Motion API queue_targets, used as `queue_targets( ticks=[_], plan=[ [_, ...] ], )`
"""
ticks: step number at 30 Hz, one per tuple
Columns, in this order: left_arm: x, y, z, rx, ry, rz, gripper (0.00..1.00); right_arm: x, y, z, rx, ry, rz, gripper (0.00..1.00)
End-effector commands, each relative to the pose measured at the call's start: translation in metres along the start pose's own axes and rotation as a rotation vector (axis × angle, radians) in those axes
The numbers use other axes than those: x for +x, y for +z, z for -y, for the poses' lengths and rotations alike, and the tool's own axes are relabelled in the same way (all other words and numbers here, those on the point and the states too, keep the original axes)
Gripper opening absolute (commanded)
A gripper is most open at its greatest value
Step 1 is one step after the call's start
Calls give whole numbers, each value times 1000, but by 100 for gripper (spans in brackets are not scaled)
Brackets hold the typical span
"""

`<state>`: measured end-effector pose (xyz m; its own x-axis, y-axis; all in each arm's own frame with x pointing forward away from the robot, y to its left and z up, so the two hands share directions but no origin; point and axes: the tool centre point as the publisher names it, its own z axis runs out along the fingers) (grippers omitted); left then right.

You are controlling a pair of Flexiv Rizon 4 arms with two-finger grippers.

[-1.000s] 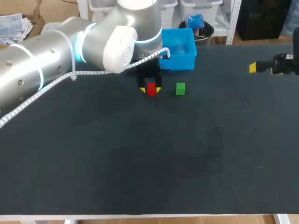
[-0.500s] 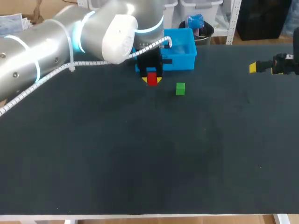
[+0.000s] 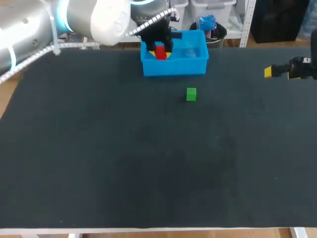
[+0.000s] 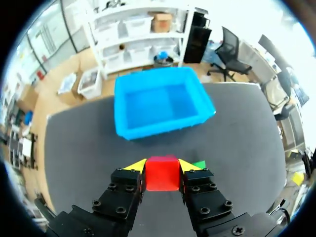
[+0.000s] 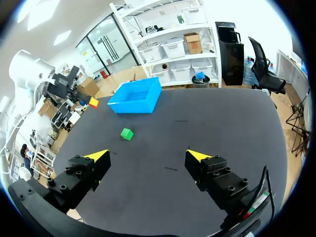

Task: Use the left arm to pick the red cube and place it into the blue plastic box first, then use the right arm to grasp the green cube and put it into the same blue plastic box after the first action is fully finished.

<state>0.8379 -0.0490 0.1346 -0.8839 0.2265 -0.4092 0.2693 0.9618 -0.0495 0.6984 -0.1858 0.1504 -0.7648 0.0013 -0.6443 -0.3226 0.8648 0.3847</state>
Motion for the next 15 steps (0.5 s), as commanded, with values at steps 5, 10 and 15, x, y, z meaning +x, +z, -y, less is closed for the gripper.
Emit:
queue_targets(
  ticks=[5,10,15],
  plan=[
    [3,-21,-13,68,120,143,0,0,1,0,2,0,-1,100],
    [3,-14,-18,107,185,186,0,0,1,0,2,0,-1,100],
    [3,-14,-17,167,221,255,0,0,1,0,2,0,-1,100]
  ],
)
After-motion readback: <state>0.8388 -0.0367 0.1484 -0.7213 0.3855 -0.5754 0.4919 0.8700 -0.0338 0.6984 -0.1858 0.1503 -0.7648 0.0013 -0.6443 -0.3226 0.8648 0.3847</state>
